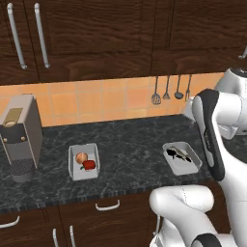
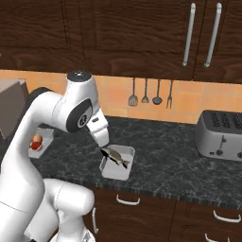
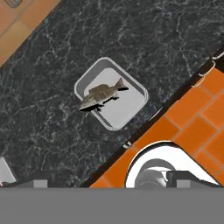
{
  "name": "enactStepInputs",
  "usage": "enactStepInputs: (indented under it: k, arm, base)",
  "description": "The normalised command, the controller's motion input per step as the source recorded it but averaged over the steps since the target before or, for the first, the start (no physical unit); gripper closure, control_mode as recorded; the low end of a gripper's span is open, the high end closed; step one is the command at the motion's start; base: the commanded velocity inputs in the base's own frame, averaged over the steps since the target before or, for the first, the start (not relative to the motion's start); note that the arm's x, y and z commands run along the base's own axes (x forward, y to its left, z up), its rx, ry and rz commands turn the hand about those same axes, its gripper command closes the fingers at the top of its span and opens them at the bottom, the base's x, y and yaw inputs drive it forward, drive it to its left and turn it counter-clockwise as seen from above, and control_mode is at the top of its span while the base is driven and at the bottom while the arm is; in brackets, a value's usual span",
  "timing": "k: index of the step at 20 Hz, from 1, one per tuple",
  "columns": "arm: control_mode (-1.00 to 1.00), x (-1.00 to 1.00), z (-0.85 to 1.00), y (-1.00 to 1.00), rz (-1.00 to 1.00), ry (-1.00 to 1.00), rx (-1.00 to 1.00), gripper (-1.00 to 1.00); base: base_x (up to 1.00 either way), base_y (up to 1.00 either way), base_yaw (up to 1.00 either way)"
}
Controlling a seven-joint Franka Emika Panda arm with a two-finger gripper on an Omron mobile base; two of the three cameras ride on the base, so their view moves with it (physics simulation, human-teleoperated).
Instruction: Take the meat container that has the fish and place it on the second highest rack of the freezer. Then take the vegetable container that has the bell pepper and onion and place it on the highest rack of the freezer.
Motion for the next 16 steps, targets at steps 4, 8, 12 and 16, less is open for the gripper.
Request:
enactStepInputs:
  k: [4, 8, 12, 16]
  arm:
    - [-1.0, -0.52, -0.32, -0.42, -0.19, 0.02, 0.12, -1.0]
    - [-1.0, -0.07, -0.47, -0.05, -0.02, 0.12, 0.01, -1.0]
    - [-1.0, 0.0, -0.51, 0.0, -0.01, 0.15, 0.06, -1.0]
    - [-1.0, -0.01, -0.39, -0.07, -0.02, 0.1, 0.12, -1.0]
  base:
    - [0.0, 0.0, 0.0]
    - [0.0, 0.0, 0.0]
    - [0.0, 0.0, 0.0]
    - [0.0, 0.0, 0.0]
